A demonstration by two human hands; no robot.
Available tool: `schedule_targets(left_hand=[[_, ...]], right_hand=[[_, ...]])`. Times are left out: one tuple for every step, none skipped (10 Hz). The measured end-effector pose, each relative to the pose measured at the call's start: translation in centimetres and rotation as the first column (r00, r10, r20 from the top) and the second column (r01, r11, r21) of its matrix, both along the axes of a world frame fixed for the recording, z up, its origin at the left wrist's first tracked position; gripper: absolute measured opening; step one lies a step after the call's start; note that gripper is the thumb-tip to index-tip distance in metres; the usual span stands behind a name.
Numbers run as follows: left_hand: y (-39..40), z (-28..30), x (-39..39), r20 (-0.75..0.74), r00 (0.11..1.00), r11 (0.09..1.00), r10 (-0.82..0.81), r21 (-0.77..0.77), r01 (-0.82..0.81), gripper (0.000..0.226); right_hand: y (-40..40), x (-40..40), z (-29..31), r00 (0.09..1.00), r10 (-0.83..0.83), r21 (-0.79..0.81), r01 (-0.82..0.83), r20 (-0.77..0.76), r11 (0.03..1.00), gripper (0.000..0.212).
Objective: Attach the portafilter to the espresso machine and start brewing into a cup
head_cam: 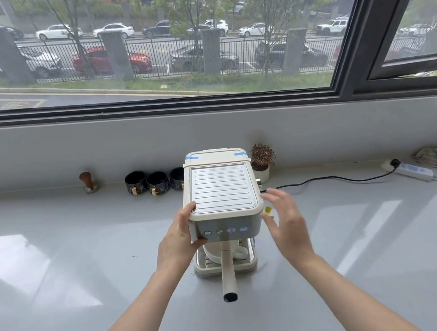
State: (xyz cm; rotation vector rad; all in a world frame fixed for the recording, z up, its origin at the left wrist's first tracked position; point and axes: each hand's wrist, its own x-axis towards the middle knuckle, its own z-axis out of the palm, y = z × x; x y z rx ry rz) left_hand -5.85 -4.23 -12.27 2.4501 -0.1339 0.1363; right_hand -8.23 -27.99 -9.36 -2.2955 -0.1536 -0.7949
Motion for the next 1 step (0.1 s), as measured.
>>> schedule_targets(left_hand=[[0.03,0.38,0.20,0.006,1.000,1.000,0.007,-0.009,-0.007,0.087]], right_hand=[[0.66,-1.86,10.08,0.924,0.004,0.247,-0.106,0.382,0.963,0.012]])
